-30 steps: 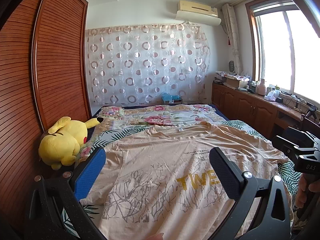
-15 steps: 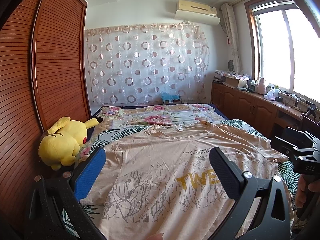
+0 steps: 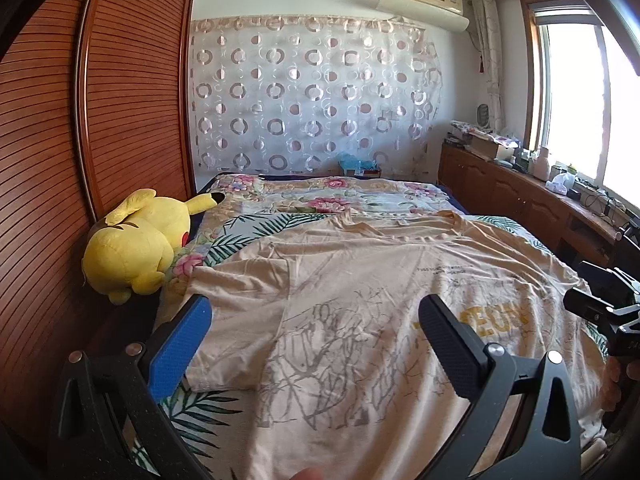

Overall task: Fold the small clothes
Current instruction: 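Reach the left gripper to the shirt's side edge and close on it, then lift the side edge with the left gripper, fold it toward the shirt center, release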

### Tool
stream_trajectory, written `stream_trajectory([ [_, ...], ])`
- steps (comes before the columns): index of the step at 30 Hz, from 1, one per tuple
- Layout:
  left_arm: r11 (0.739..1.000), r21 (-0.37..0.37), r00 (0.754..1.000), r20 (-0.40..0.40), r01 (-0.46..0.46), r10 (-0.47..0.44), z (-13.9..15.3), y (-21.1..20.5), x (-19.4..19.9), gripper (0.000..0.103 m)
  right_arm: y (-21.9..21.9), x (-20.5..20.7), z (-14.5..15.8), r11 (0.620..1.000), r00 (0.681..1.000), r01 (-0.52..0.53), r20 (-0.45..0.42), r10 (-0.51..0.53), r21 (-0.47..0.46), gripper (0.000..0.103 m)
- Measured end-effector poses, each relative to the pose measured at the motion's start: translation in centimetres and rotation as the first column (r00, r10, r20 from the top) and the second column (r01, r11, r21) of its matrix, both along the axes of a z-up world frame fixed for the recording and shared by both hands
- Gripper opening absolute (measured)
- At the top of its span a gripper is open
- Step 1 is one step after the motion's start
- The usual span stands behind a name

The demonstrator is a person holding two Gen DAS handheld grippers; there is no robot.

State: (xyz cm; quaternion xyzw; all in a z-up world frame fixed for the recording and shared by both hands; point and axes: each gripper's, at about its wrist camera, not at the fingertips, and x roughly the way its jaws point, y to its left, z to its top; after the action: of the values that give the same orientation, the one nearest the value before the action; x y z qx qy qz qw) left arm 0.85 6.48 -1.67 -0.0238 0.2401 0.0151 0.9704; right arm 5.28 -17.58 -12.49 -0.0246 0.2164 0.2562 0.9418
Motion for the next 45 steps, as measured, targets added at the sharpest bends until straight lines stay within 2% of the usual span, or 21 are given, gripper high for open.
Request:
stream_trajectory([
  [4,1.0,0.014,0.999,-0.041,-0.002,0.002,-0.8,2.3,0.7,0.103,1.5,1.1,-0.3,0.998,0.998,-0.056,-0.025,0.055,-0.025,0.103],
  [9,1.0,-0.023,0.997,-0.074,0.007,-0.008,-1.6,5.5,1.6,0.103,3.7,2.1,-0.3,0.991,0.992,-0.122,-0.042,0.12,-0.055,0.103],
  [16,1.0,-0.006,0.993,-0.115,-0.005,0.004,-2.3,8.7,2.9,0.103,6.1,3.4,-0.8,0.964,0.967,-0.244,-0.105,0.234,-0.105,0.102],
  [19,0.999,-0.04,0.988,-0.156,-0.002,-0.004,-3.1,10.3,4.0,0.101,6.7,4.0,-0.8,0.95,0.956,-0.282,-0.124,0.267,-0.13,0.102],
  [26,0.994,-0.11,0.957,-0.291,-0.021,-0.012,-6.4,13.5,6.8,0.078,6.6,5.0,-0.6,0.929,0.936,-0.337,-0.167,0.311,-0.157,0.101],
  [30,0.99,-0.129,0.921,-0.389,-0.047,-0.007,-8.8,14.3,8.1,0.056,6.7,5.8,-1.2,0.923,0.921,-0.36,-0.211,0.328,-0.137,0.101],
  [32,0.985,-0.164,0.918,-0.395,-0.047,-0.022,-9.3,14.7,8.2,0.052,6.9,6.0,-1.3,0.921,0.913,-0.369,-0.235,0.333,-0.127,0.098],
  [35,0.976,-0.217,0.918,-0.392,-0.021,-0.068,-9.3,14.9,8.2,0.038,6.7,5.9,-1.0,0.917,0.91,-0.377,-0.238,0.341,-0.127,0.097],
  [38,0.984,-0.179,0.918,-0.392,-0.007,-0.065,-9.0,14.6,8.2,0.03,6.9,5.7,-0.7,0.914,0.906,-0.386,-0.235,0.352,-0.122,0.096],
  [40,0.992,-0.128,0.92,-0.388,0.0,-0.05,-8.7,14.3,8.0,0.022,7.4,5.5,-0.8,0.912,0.906,-0.391,-0.224,0.358,-0.124,0.096],
  [41,0.995,-0.097,0.922,-0.385,0.0,-0.037,-8.4,14.1,7.9,0.013,7.4,5.4,-0.9,0.911,0.906,-0.393,-0.221,0.361,-0.124,0.096],
  [45,0.998,-0.055,0.931,-0.365,0.011,-0.03,-7.6,13.9,7.5,0.008,7.7,5.3,-1.2,0.911,0.907,-0.393,-0.215,0.362,-0.126,0.096],
])
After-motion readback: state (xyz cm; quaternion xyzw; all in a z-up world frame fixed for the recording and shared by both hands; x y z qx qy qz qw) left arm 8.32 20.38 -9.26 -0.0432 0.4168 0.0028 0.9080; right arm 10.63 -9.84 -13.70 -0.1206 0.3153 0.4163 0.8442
